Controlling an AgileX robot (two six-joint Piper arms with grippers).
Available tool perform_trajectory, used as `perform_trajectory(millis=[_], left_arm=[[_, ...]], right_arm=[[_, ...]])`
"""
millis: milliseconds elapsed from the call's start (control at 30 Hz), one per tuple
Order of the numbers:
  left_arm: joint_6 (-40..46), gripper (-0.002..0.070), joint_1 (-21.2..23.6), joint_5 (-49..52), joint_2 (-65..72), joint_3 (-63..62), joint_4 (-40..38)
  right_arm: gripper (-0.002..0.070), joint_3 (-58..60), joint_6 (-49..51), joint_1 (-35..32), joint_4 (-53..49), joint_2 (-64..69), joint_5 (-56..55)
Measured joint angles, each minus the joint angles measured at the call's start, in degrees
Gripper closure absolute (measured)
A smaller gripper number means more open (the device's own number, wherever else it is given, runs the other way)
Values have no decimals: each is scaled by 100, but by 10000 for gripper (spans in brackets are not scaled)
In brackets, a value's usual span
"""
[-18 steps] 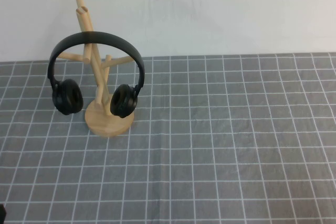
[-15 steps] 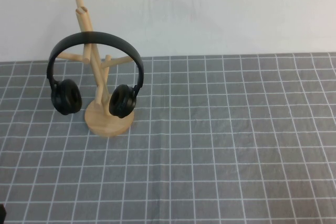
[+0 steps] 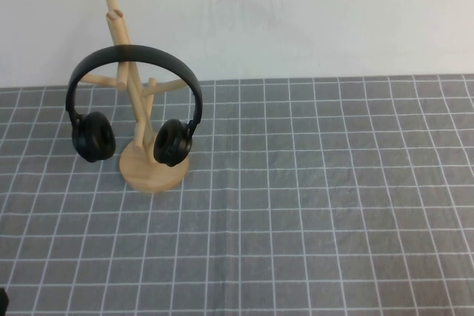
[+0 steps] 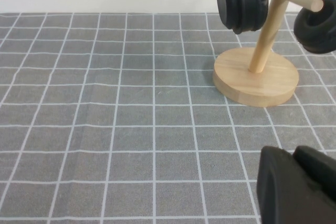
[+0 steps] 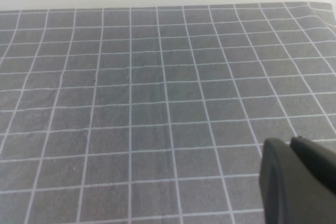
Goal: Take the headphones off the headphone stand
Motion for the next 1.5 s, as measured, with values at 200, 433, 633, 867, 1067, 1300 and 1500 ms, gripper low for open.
perform_trajectory(millis=[200, 433, 633, 867, 1067, 1300, 1500], left_arm=[[0, 653, 0, 0, 0, 0, 0], [0, 653, 0, 0, 0, 0, 0], [0, 653, 0, 0, 0, 0, 0], [0, 653, 0, -184, 0, 26, 0], [0, 654, 0, -1908, 0, 40, 0], [0, 653, 0, -4458, 0, 40, 10], [0, 654, 0, -5704, 0, 40, 36]], right_arm=[[685, 0, 0, 0, 0, 0, 0], [685, 0, 0, 0, 0, 0, 0], [685, 0, 0, 0, 0, 0, 0], [685, 0, 0, 0, 0, 0, 0], [685, 0, 0, 0, 0, 0, 0], [685, 0, 0, 0, 0, 0, 0], [685, 0, 0, 0, 0, 0, 0]])
